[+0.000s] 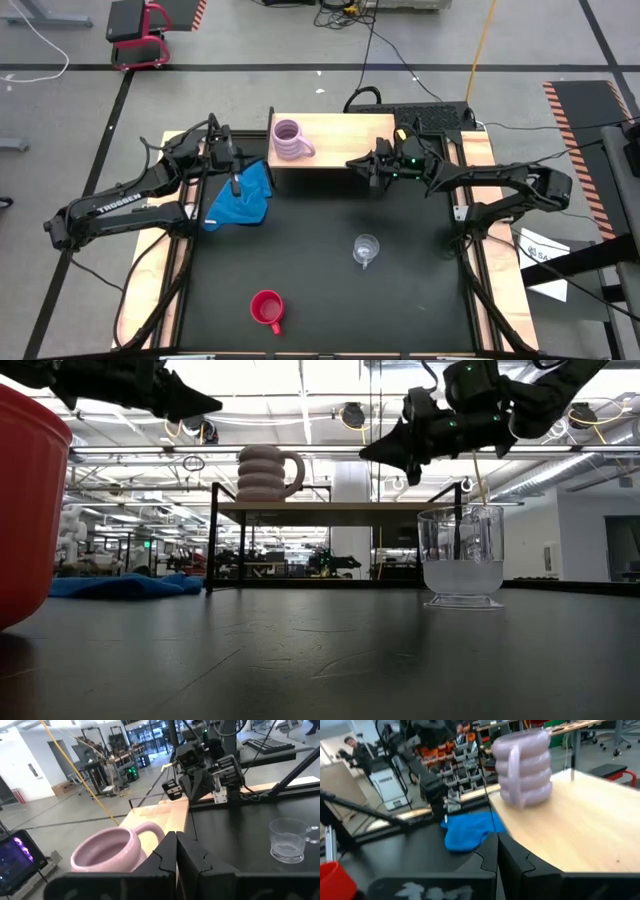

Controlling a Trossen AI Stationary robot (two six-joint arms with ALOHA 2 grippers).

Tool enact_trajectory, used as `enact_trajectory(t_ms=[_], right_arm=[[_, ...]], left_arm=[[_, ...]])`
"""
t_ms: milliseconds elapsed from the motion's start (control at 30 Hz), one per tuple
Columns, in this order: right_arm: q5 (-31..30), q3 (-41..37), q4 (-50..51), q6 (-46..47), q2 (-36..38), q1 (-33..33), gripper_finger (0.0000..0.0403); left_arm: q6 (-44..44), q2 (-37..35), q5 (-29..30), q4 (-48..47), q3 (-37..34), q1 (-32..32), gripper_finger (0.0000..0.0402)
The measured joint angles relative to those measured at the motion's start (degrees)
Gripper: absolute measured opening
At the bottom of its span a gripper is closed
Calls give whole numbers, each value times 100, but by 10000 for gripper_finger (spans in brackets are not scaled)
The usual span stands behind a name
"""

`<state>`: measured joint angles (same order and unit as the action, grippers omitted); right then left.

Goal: Stack small to large cups/mugs on shelf
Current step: Put the purple mug on the shelf

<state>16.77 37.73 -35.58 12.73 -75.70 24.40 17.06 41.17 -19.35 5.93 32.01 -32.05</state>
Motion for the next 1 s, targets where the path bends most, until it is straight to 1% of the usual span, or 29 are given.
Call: enact_trajectory(t_ms=[167, 233, 400, 500, 567, 700, 800, 900, 1000], right_arm=[[6, 423, 497, -17, 0, 13, 0], [2, 529, 540, -79, 3, 30, 0], [29, 652, 586, -190, -128, 155, 0], [300, 751, 595, -288, -335, 239, 0], [304, 859, 577, -328, -511, 296, 0], [321, 1297, 594, -217, -1075, 496, 0], [503, 1721, 660, -139, -1417, 566, 0], [562, 1974, 764, -261, -1603, 560, 0], [555, 2121, 774, -337, -1644, 564, 0]], left_arm=[[-24, 0, 187, 85, 0, 0, 4], [-72, 0, 293, 72, 0, 0, 3], [-233, 9, 315, 4, 0, 0, 14], [-252, -31, 313, -11, 0, 0, 8], [-245, -39, 368, -5, 0, -4, 3], [-264, -37, 501, -31, 2, -7, 14], [-248, -37, 592, -78, 0, -7, 20], [-190, -37, 595, -71, 2, -7, 19], [-66, -37, 595, -18, 2, -7, 9]])
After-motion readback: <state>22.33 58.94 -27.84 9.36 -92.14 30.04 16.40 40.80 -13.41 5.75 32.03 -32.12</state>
